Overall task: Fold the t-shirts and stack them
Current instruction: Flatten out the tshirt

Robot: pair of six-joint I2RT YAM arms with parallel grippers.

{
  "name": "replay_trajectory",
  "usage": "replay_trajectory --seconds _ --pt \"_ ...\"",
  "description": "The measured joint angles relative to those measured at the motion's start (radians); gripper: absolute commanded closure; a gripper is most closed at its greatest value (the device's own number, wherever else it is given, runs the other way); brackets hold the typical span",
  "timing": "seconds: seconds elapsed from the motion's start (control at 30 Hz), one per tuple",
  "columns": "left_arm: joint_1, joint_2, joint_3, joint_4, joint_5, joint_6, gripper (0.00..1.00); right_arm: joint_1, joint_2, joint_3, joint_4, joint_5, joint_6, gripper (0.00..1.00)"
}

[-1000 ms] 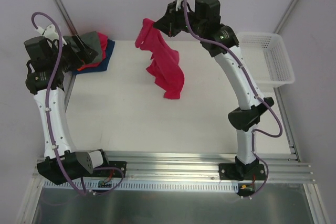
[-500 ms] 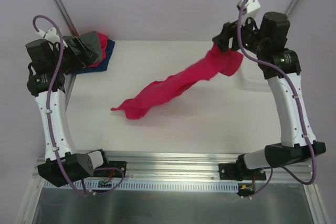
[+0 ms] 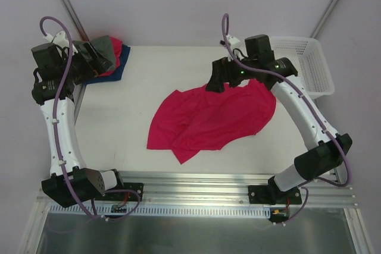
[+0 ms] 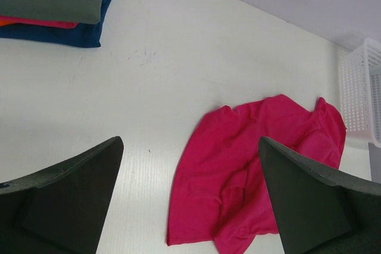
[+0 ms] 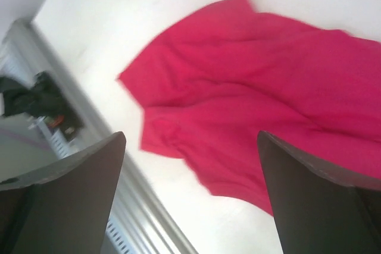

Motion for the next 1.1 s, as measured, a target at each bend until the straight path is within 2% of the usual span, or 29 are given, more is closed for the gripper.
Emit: replay_trajectory --seconds 0.07,0.2,0.33,0.53,0.67,0.83,0.97,1.1 --pt "0.0 0.0 0.002 0.0 0.0 0.0 0.01 0.072 -0.01 -0.01 0.002 -0.046 0.024 0.03" --pt "0.0 0.002 0.018 0.0 -0.002 0.001 0.01 0.216 -0.031 -0.152 -0.021 -0.056 0.036 0.03" --pt "0.0 0.002 0.037 0.0 -0.002 0.002 0.01 0.287 -0.02 -0.299 -0.084 -0.05 0.034 0.17" --pt "0.0 0.002 0.042 0.0 -0.007 0.005 0.01 0.286 0.029 -0.438 -0.115 -0.053 0.058 0.38" --pt "0.0 0.002 0.042 0.0 -0.007 0.005 0.01 0.304 0.105 -0.431 -0.119 -0.052 0.062 0.39" --pt "0.0 0.011 0.042 0.0 -0.008 0.005 0.01 0.4 0.222 -0.324 -0.129 -0.054 0.055 0.46" --pt "0.0 0.038 0.042 0.0 -0.008 0.006 0.01 0.486 0.298 -0.232 -0.124 -0.061 0.047 0.47" --pt "0.0 0.061 0.042 0.0 -0.008 0.006 0.01 0.528 0.343 -0.209 -0.12 -0.079 0.049 0.46"
